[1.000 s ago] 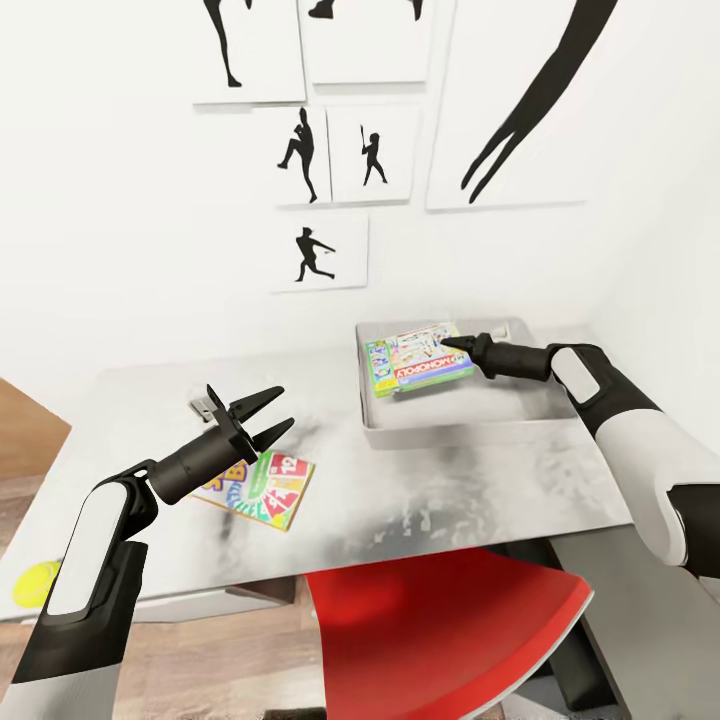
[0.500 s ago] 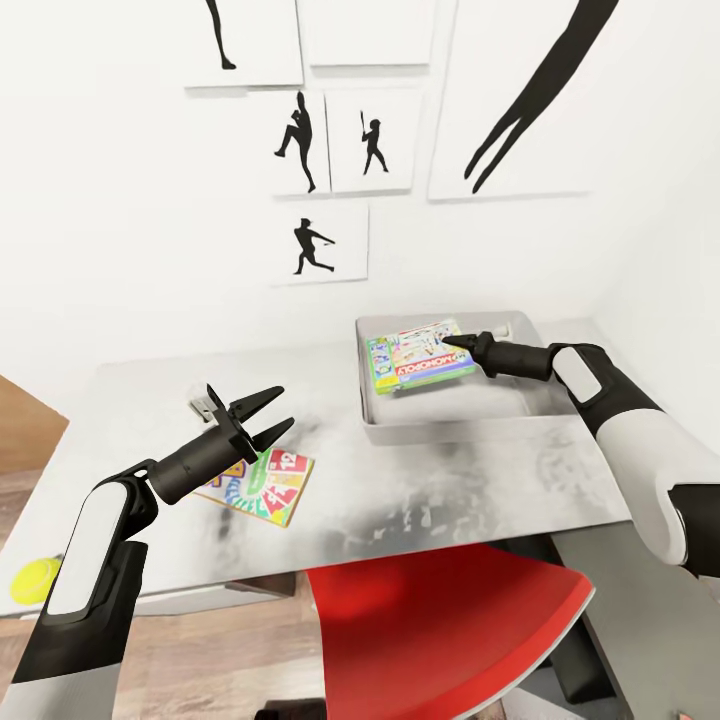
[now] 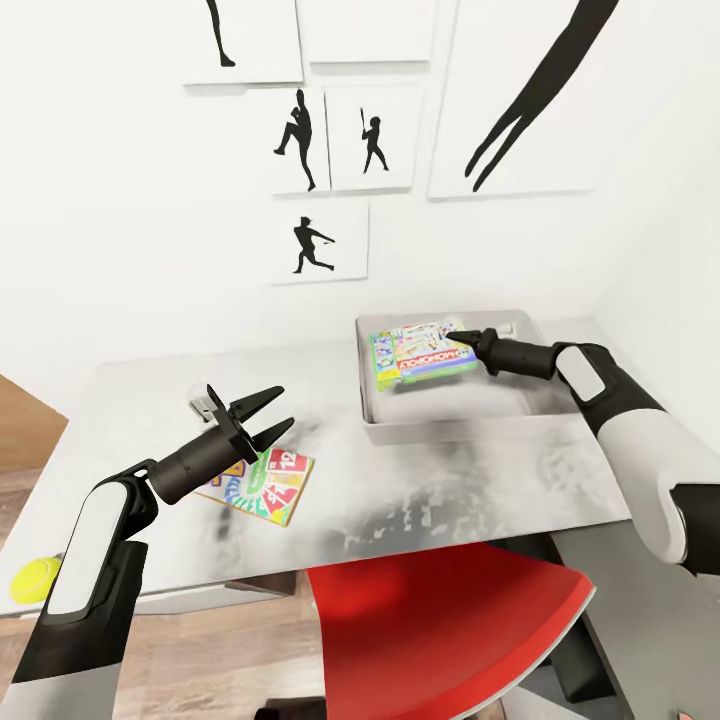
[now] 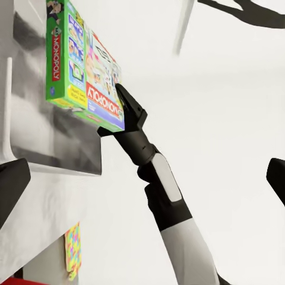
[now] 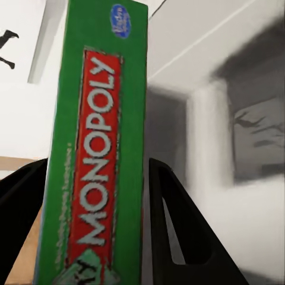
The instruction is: Put all the toys in the child's room - the three board games (two on the bed and one on the table), the two jigsaw puzzles on the table, and the tennis ball on the table - inside the toy box on the table in the child's room.
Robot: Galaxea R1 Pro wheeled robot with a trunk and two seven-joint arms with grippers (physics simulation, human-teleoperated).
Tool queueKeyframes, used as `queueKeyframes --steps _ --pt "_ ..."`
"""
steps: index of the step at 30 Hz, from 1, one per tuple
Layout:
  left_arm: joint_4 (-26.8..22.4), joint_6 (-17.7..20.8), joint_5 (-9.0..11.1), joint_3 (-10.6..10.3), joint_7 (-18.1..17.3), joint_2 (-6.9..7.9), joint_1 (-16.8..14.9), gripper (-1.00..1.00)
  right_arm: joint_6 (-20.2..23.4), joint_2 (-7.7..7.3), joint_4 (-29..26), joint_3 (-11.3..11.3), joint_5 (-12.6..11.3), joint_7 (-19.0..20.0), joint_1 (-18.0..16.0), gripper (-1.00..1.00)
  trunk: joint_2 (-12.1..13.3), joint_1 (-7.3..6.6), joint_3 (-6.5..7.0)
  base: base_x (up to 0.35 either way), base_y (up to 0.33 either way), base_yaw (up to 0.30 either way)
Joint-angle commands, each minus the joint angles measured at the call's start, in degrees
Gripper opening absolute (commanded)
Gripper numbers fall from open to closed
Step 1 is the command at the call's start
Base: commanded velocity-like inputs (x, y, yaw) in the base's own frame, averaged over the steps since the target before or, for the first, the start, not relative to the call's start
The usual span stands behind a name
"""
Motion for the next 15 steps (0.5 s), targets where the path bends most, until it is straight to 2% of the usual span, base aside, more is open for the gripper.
queueKeyframes --steps 1,6,15 --pt "0.01 0.22 -0.60 0.05 -0.58 -0.01 -0.05 1.00 0.06 -0.04 0.02 -0.37 -0.16 0.06 -0.05 -1.00 -0.09 0.03 -0.09 0.000 0.000 0.000" --pt "0.01 0.22 -0.60 0.03 -0.58 -0.01 -0.05 1.00 0.04 0.13 0.02 -2.59 -0.13 -0.75 -0.05 -1.00 -0.09 0.03 -0.10 0.000 0.000 0.000" --pt "0.01 0.22 -0.70 0.02 -0.58 -0.01 -0.05 1.00 0.04 0.62 -0.05 -3.94 -0.17 -3.31 -0.05 -1.00 -0.09 0.03 -0.10 0.000 0.000 0.000"
